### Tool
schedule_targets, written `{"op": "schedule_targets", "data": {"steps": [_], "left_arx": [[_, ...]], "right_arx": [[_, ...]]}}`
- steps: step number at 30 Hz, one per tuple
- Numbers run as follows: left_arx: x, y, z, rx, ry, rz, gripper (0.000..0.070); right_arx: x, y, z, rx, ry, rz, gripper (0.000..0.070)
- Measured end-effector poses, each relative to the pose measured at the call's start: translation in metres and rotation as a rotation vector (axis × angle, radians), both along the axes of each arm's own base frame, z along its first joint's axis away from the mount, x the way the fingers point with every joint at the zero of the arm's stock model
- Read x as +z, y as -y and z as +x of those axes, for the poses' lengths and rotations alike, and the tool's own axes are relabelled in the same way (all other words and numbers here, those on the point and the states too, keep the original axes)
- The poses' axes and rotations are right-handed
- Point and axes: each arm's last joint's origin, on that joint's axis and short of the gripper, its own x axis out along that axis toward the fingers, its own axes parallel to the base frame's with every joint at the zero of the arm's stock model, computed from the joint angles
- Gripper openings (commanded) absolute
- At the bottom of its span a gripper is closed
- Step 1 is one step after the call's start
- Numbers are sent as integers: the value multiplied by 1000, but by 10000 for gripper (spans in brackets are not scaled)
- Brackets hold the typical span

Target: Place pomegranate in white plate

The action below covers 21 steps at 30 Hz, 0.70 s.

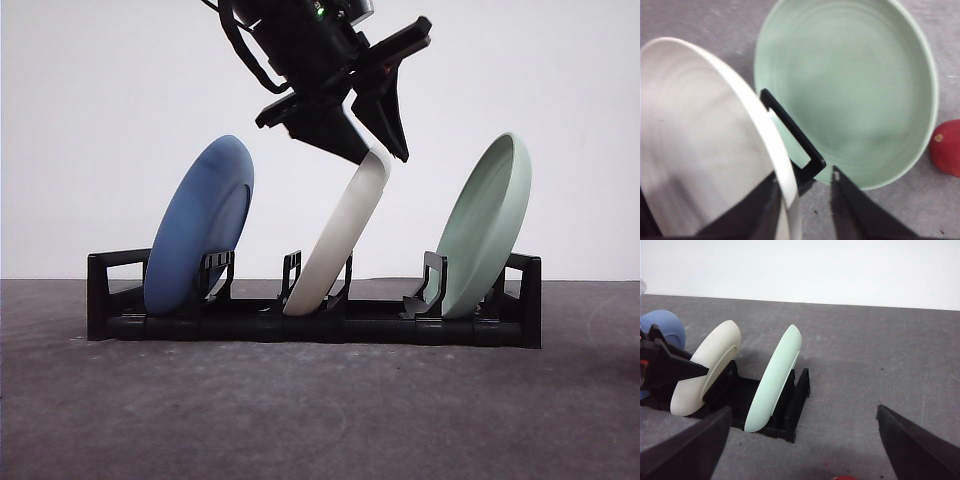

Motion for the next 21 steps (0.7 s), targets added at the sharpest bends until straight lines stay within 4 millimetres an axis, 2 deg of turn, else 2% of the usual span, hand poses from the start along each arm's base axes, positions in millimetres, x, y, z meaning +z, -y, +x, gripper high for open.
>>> {"op": "schedule_targets", "data": {"steps": [2, 5, 21], "left_arx": [[0, 0, 0, -4, -5, -2, 89], [0, 0, 0, -8, -8, -4, 10], [0, 0, 0, -13, -14, -9, 10]], "right_arx": [[0, 0, 0, 0, 0, 0, 594], [0, 0, 0, 0, 0, 0, 594], [0, 0, 0, 0, 0, 0, 594]]}}
